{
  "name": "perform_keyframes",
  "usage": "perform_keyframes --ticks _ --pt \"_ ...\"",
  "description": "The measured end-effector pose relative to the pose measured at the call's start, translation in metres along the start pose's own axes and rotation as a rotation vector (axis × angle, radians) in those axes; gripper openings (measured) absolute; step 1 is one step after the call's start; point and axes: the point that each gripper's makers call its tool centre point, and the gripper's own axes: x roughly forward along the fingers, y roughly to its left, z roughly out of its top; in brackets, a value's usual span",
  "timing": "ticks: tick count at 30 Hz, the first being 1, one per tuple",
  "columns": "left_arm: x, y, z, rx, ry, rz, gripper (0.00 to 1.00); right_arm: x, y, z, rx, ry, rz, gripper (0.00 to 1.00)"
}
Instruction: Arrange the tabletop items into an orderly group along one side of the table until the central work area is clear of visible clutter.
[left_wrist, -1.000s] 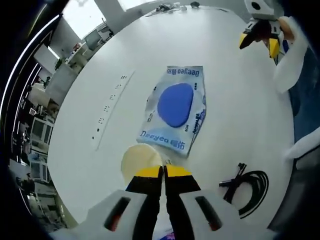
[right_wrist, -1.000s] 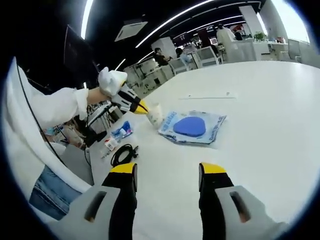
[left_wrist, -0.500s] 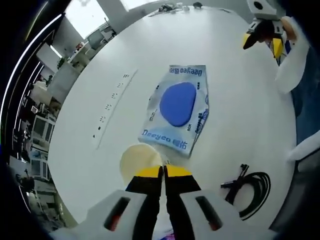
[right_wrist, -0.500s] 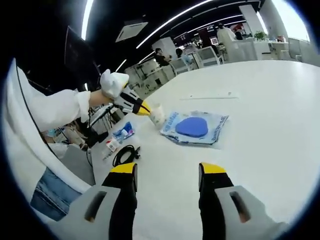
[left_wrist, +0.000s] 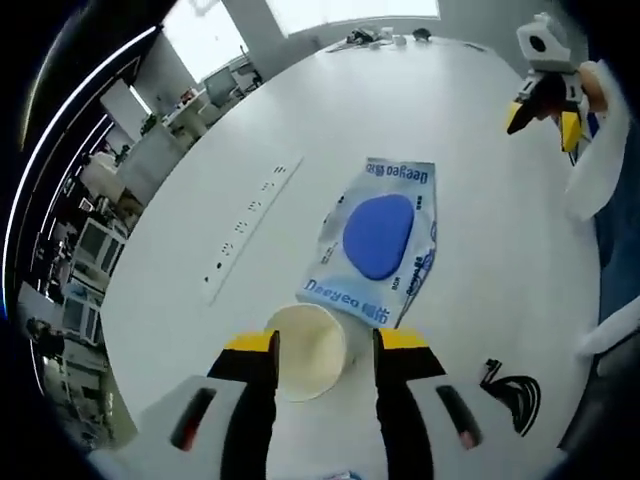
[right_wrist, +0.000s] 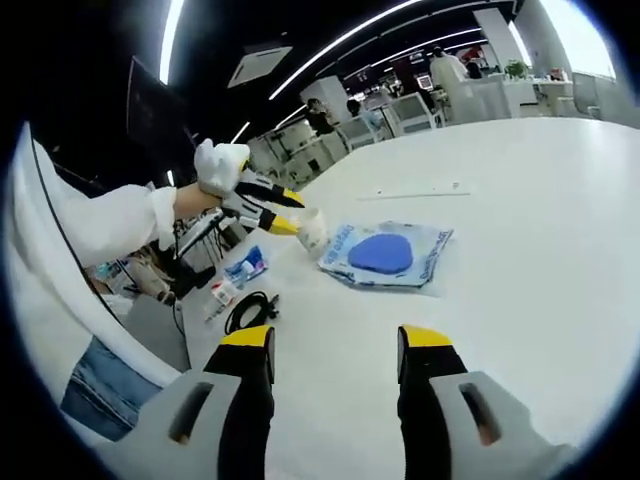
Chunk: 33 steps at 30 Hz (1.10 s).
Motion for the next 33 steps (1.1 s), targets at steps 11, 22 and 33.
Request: perform_keyframes --ticks 11,22,33 --pt "-0.016 0.008 0.005 -0.155 -0.071 0.076 0.73 -0.001 0.002 0.000 0.004 -0.009 0.005 0.52" --pt "-0.027 0.000 -0.017 -0.263 -0.037 0.121 0.94 0.001 0.005 -0.005 0.027 0.000 0.006 0.75" --pt "-0.051 -0.029 -0.016 -0.492 -0.132 0.102 0.99 -0.002 0.005 -0.006 0.070 -0.018 -0.003 0.87"
